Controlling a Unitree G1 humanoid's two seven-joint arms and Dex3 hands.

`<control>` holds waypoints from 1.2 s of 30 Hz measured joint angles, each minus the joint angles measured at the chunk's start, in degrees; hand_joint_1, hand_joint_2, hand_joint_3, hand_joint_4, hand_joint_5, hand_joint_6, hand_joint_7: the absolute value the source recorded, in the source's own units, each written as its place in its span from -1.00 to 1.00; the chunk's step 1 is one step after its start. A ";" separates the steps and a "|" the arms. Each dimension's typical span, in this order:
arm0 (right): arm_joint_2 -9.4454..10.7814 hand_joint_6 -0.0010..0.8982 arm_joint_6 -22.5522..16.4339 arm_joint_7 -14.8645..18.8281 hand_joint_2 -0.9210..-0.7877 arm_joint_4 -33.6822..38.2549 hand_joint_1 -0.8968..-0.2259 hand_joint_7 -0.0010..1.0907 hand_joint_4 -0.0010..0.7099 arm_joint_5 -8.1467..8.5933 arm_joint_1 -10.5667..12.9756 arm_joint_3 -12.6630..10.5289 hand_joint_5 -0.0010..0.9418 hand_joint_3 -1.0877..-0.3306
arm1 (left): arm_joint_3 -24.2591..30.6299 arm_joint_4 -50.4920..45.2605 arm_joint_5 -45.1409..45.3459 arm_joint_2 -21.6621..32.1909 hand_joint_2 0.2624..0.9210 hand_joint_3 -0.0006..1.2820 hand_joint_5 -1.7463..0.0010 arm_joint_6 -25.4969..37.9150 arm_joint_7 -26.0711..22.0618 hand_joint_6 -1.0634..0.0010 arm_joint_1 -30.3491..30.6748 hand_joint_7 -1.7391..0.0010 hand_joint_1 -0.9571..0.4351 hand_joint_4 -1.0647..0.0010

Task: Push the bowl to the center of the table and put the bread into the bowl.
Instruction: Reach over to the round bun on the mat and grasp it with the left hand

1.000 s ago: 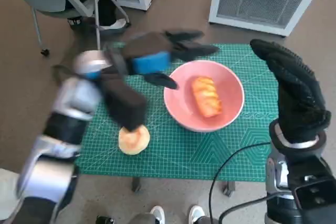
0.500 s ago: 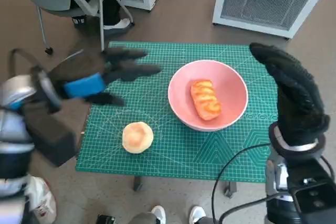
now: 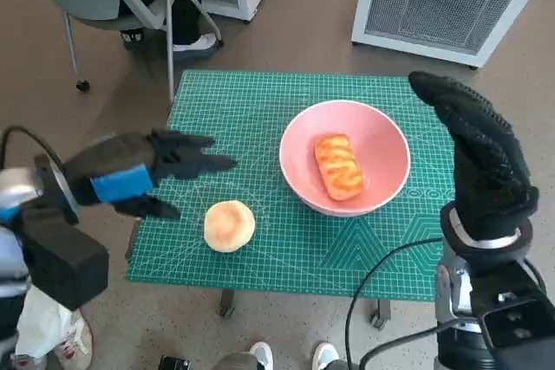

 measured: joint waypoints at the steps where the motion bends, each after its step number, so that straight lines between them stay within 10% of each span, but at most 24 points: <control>1: 0.01 -0.73 0.04 0.00 -1.00 0.00 0.43 0.33 0.19 0.00 0.00 0.03 -0.98 0.52 | -0.22 -0.01 0.28 -0.05 0.77 -0.99 0.99 0.19 0.00 0.15 0.32 0.94 0.17 0.26; 36: -0.73 -0.83 1.79 0.31 -1.00 -1.65 0.41 0.36 0.18 0.03 0.49 -0.20 -0.99 0.44 | -15.33 19.30 17.52 -11.93 0.82 -0.97 0.96 -2.29 7.43 -0.05 -3.67 0.95 0.34 0.08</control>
